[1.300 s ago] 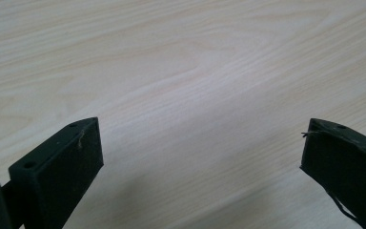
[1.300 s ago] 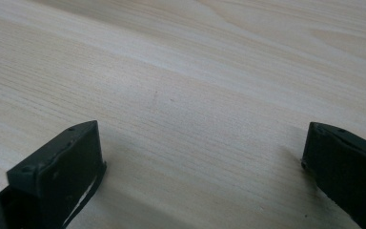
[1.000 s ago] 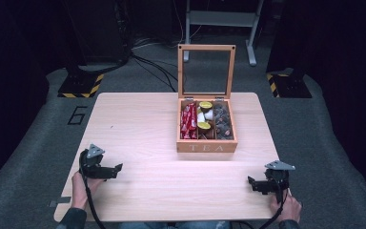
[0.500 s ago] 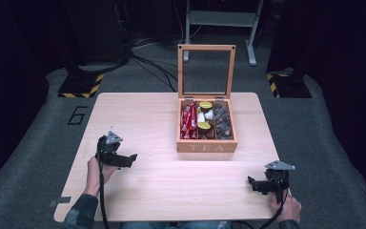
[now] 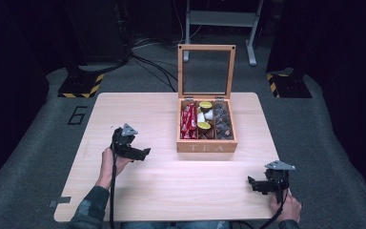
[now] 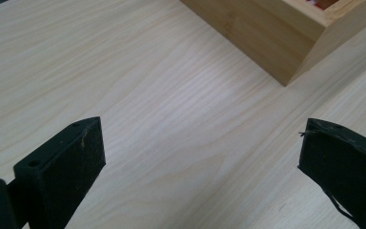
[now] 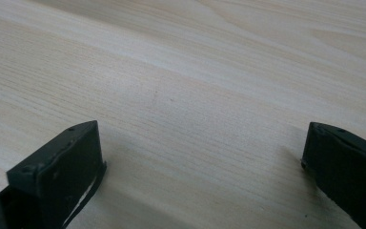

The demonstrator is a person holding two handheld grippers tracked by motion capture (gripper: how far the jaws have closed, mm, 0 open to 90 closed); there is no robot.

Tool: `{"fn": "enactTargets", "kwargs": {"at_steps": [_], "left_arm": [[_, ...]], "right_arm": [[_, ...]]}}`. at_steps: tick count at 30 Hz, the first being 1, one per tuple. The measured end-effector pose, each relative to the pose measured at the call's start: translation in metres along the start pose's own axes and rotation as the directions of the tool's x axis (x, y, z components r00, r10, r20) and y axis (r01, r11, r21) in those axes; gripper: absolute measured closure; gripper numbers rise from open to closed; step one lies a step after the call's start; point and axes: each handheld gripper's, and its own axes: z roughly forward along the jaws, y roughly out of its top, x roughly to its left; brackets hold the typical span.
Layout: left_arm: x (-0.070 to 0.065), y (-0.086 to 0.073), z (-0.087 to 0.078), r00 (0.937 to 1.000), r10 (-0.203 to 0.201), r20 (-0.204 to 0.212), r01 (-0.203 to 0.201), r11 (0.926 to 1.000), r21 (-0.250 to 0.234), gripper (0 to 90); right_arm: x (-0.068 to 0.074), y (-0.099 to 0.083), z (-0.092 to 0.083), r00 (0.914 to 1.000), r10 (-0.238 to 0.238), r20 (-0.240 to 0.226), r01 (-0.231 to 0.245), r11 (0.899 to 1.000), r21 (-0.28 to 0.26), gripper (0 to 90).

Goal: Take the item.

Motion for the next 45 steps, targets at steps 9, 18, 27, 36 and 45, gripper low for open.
{"fn": "enactTargets", "kwargs": {"at_steps": [9, 18, 27, 36, 45], "left_arm": [[-0.008, 0.031, -0.001, 0.9988, 0.044, 0.023, -0.043, 0.9988, -0.025, 0.8], [-0.017, 0.053, 0.009, 0.9973, 0.067, 0.03, -0.065, 0.997, -0.041, 0.1], [-0.025, 0.083, 0.018, 0.9938, 0.101, 0.046, -0.099, 0.9937, -0.052, 0.1], [-0.039, 0.107, 0.043, 0.9854, 0.15, 0.08, -0.147, 0.9883, -0.041, 0.8], [-0.053, 0.128, 0.066, 0.9757, 0.18, 0.124, -0.176, 0.9833, -0.047, 1.1]], "right_arm": [[0.0, 0.0, 0.0, 1.0, 0.0, 0.0, 0.0, 1.0, 0.0, 0.0], [0.0, 0.0, 0.0, 1.0, 0.0, 0.001, 0.0, 1.0, 0.0, 0.0], [0.0, 0.0, 0.0, 1.0, -0.001, -0.001, 0.001, 1.0, -0.002, 0.0], [0.0, 0.0, 0.0, 1.0, -0.002, -0.001, 0.002, 1.0, -0.002, 0.0], [0.0, 0.0, 0.0, 1.0, -0.002, -0.001, 0.002, 1.0, -0.002, 0.0]]}}
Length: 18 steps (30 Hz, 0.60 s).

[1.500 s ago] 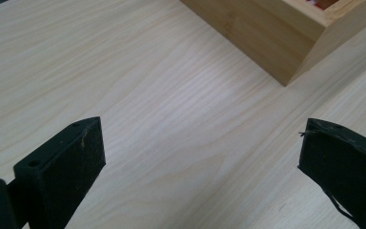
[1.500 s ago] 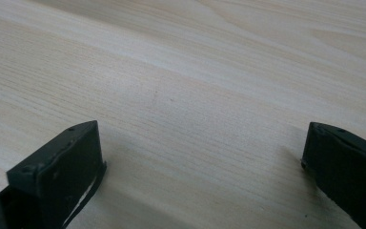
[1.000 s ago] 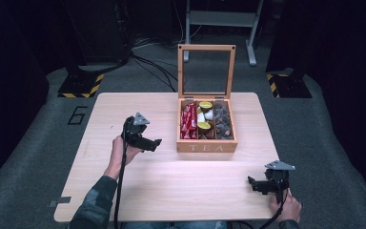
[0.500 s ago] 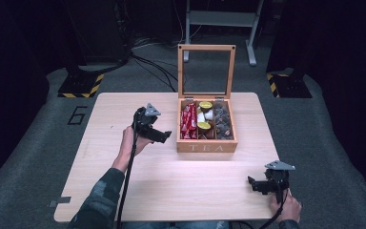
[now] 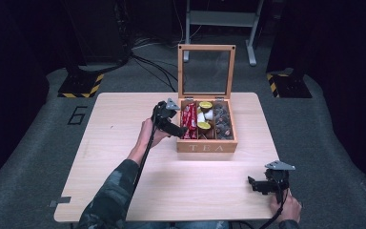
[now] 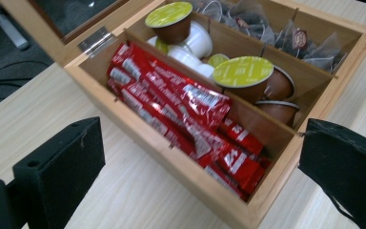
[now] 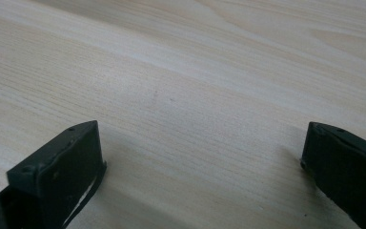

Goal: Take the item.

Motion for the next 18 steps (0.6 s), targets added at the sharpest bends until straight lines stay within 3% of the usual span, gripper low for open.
{"fn": "enactTargets", "kwargs": {"at_steps": [6, 14, 16, 18], "left_arm": [[-0.006, 0.016, 0.014, 0.9997, 0.004, 0.022, -0.004, 1.0, -0.003, 1.1], [-0.013, 0.028, 0.031, 0.9997, 0.009, 0.021, -0.009, 0.9998, 0.017, 3.7], [-0.016, 0.032, 0.037, 0.9991, 0.039, 0.019, -0.039, 0.9989, 0.026, 5.7], [-0.019, 0.034, 0.043, 0.9988, 0.042, 0.027, -0.043, 0.9984, 0.036, 6.9]], "right_arm": [[0.0, 0.0, 0.0, 1.0, 0.0, 0.0, 0.0, 1.0, 0.0, 0.0], [0.0, 0.0, 0.0, 1.0, 0.001, 0.0, -0.001, 1.0, 0.0, 0.0], [0.0, 0.0, 0.0, 1.0, 0.001, 0.0, -0.001, 1.0, 0.0, 0.0], [0.0, 0.0, 0.0, 1.0, 0.0, 0.0, 0.0, 1.0, 0.0, 0.0]]}}
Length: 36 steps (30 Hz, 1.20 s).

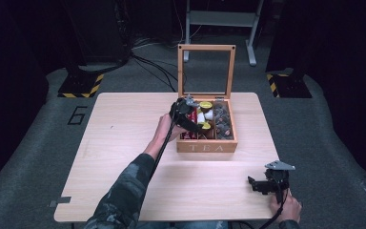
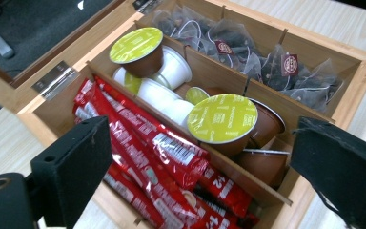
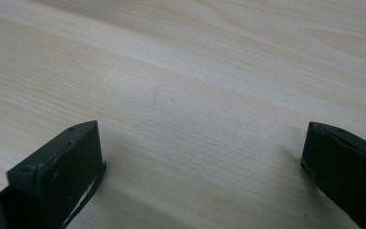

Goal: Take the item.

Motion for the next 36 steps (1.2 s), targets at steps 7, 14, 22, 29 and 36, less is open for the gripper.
{"fn": "enactTargets", "kwargs": {"at_steps": [7, 14, 22, 29, 36], "left_arm": [[-0.007, 0.009, 0.018, 0.9995, 0.028, 0.017, -0.028, 0.9993, 0.026, 11.2], [-0.017, 0.013, 0.034, 0.998, 0.061, 0.018, -0.061, 0.997, 0.048, 21.9], [-0.018, 0.01, 0.047, 0.9983, 0.055, 0.017, -0.057, 0.9939, 0.094, 33.7], [-0.019, 0.008, 0.053, 0.9982, 0.05, 0.032, -0.054, 0.99, 0.131, 39.6], [-0.022, 0.007, 0.059, 0.9968, 0.054, 0.06, -0.063, 0.9848, 0.162, 41.0]], "right_arm": [[0.0, 0.0, 0.0, 1.0, 0.002, 0.0, -0.002, 1.0, 0.001, 0.0], [0.0, 0.0, 0.0, 1.0, 0.003, 0.001, -0.003, 1.0, 0.001, 0.0], [0.001, 0.0, 0.0, 0.9999, 0.01, 0.003, -0.01, 1.0, -0.002, 0.0], [0.001, 0.0, 0.0, 0.9999, 0.012, 0.005, -0.012, 1.0, -0.004, 0.0], [0.001, 0.0, 0.0, 1.0, 0.009, 0.004, -0.009, 1.0, -0.003, 0.0]]}}
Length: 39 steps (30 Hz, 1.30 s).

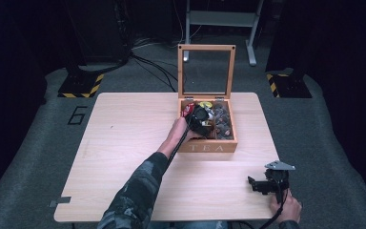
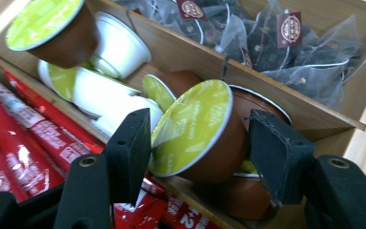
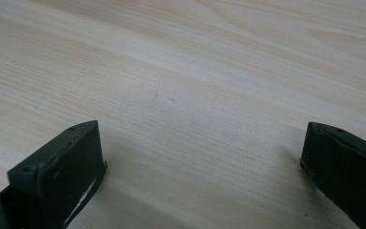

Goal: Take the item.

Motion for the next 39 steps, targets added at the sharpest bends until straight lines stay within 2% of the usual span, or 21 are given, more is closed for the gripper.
{"fn": "enactTargets", "kwargs": {"at_steps": [4, 9, 13, 23, 31, 39], "left_arm": [[-0.004, 0.001, 0.004, 1.0, 0.007, -0.003, -0.007, 0.9998, 0.018, 41.5], [-0.002, 0.0, 0.004, 0.9999, 0.006, 0.01, -0.006, 0.9998, 0.016, 46.3], [-0.004, 0.001, 0.003, 0.9999, 0.012, 0.002, -0.012, 0.9999, 0.008, 48.0], [-0.002, 0.001, -0.01, 0.9999, 0.014, 0.003, -0.013, 0.9988, -0.047, 50.0], [0.001, -0.001, -0.02, 0.9998, -0.011, 0.017, 0.013, 0.9963, -0.085, 50.9], [0.003, -0.003, -0.031, 0.9997, -0.016, 0.016, 0.018, 0.9933, -0.114, 51.3]], "right_arm": [[0.0, 0.0, 0.0, 1.0, 0.002, 0.001, -0.002, 1.0, -0.001, 0.0], [0.0, 0.0, 0.0, 1.0, 0.0, -0.003, 0.0, 1.0, 0.001, 0.0], [0.0, 0.0, 0.0, 1.0, 0.0, 0.0, 0.0, 1.0, 0.0, 0.0], [0.0, 0.0, 0.0, 1.0, 0.003, -0.001, -0.003, 1.0, 0.0, 0.0], [0.0, 0.0, 0.0, 1.0, 0.002, -0.001, -0.002, 1.0, 0.001, 0.0], [0.0, 0.0, 0.0, 1.0, -0.006, -0.003, 0.006, 1.0, 0.003, 0.0]]}}
